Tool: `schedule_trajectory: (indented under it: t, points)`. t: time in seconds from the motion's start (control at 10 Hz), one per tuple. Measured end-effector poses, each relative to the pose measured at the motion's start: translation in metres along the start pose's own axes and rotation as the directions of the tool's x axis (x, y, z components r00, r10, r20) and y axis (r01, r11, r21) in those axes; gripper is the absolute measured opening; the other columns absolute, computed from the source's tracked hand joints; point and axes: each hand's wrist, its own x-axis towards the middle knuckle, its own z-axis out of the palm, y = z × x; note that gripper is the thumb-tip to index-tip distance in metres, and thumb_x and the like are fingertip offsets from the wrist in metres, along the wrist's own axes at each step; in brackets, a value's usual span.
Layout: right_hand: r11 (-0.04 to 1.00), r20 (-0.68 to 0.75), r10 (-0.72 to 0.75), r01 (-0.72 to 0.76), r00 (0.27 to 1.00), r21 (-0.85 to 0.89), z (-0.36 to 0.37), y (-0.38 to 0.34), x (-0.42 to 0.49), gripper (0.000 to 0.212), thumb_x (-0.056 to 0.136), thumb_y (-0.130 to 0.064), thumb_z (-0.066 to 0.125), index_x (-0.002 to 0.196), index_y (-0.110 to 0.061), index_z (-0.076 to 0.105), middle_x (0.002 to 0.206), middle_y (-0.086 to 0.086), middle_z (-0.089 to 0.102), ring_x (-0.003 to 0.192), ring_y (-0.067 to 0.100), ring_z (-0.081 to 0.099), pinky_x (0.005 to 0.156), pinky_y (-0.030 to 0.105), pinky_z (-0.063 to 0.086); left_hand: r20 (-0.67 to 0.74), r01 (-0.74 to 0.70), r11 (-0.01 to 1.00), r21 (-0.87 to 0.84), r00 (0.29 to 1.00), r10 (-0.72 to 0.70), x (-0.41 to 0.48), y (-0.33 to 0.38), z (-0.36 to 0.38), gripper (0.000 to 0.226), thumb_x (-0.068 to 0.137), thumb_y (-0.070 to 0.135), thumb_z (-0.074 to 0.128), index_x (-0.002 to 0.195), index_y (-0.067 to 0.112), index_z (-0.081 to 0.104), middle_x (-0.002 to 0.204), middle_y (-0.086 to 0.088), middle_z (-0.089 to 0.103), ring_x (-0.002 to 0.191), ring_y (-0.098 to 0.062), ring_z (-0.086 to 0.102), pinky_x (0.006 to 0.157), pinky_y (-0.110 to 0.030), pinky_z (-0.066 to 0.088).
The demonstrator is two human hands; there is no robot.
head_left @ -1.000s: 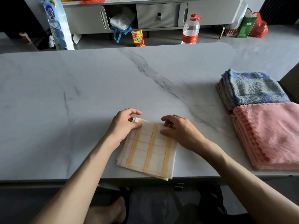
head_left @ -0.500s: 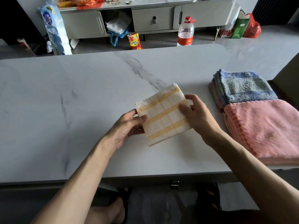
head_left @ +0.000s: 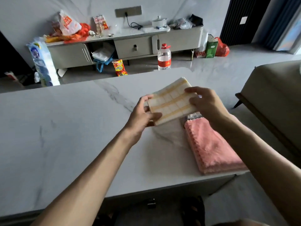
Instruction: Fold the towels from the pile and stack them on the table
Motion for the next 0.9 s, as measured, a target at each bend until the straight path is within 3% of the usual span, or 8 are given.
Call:
schedule_trajectory:
  t: [0.1,0.2,0.3,0.4,0.5,0.7,0.9]
  points:
    - [0.982,-0.015,0.029,-0.031,0.999,-0.184,-0.057,0.025,0.040,0.046,0.081,0.002,0.058,0.121,-0.022,0.064,0.108,0.010,0.065,0.084,0.023,0.060,0.075,0.029,0.052,-0.027,-0.069,0.993,0.096,0.997,0.072,0.053,0.009,0.067,0.036,0.079,-0.004,0.070,0.105,0.020,0.062,0.096,-0.006,0.062,0.086,-0.018,0.059,0.068,-0.025,0.054]
    - [0.957,-0.008,0.055,-0.055,0.998,-0.285,-0.078,0.045,0.060,0.049,0.082,0.003,0.060,0.124,-0.021,0.063,0.111,0.013,0.065,0.080,0.022,0.058,0.063,0.019,0.049,-0.073,-0.093,0.975,0.201,0.991,0.110,0.089,0.005,0.093,0.032,0.075,-0.001,0.075,0.100,0.018,0.067,0.093,-0.004,0.062,0.088,-0.018,0.058,0.083,-0.035,0.057]
    - [0.969,-0.081,0.021,-0.041,0.996,-0.244,-0.094,0.063,0.089,0.051,0.083,0.005,0.056,0.127,-0.020,0.061,0.109,0.010,0.061,0.073,0.019,0.056,0.051,0.011,0.044,-0.115,-0.099,0.952,0.291,0.984,0.138,0.126,-0.010,0.114,0.034,0.072,0.006,0.080,0.103,0.015,0.069,0.092,-0.003,0.063,0.084,-0.012,0.060,0.087,-0.040,0.056]
    - [0.946,-0.070,0.032,-0.053,0.997,-0.321,-0.087,0.087,0.097,0.052,0.083,0.004,0.053,0.128,-0.021,0.060,0.113,0.012,0.061,0.085,0.025,0.060,0.065,0.020,0.049,-0.092,-0.050,0.914,0.403,0.991,0.094,0.132,-0.028,0.120,0.040,0.072,0.010,0.081,0.110,0.012,0.066,0.095,-0.004,0.064,0.081,-0.006,0.064,0.081,-0.032,0.056]
    - [0.810,0.017,0.120,-0.088,0.993,-0.580,-0.068,0.124,0.097,0.051,0.084,-0.003,0.050,0.133,-0.018,0.055,0.129,0.020,0.055,0.118,0.036,0.052,0.097,0.035,0.042,-0.044,0.042,0.852,0.522,0.999,-0.022,0.135,-0.059,0.119,0.050,0.070,0.015,0.083,0.115,0.013,0.062,0.108,-0.006,0.069,0.100,-0.021,0.066,0.090,-0.036,0.053]
    - [0.769,0.013,0.143,-0.103,0.990,-0.631,-0.067,0.115,0.103,0.049,0.085,-0.011,0.052,0.133,-0.017,0.053,0.132,0.021,0.050,0.124,0.037,0.046,0.103,0.039,0.039,-0.002,0.019,0.818,0.575,1.000,-0.022,0.133,-0.049,0.116,0.049,0.076,0.016,0.080,0.119,0.014,0.057,0.111,-0.005,0.064,0.105,-0.024,0.062,0.092,-0.034,0.052]
    - [0.632,0.004,0.083,-0.050,0.996,-0.773,-0.062,0.081,0.075,0.044,0.087,-0.015,0.055,0.131,-0.014,0.051,0.132,0.020,0.043,0.121,0.039,0.042,0.098,0.045,0.038,0.080,-0.025,0.715,0.698,0.996,-0.043,0.105,-0.018,0.094,0.058,0.083,0.025,0.074,0.133,0.012,0.048,0.125,-0.012,0.059,0.110,-0.032,0.061,0.089,-0.034,0.051]
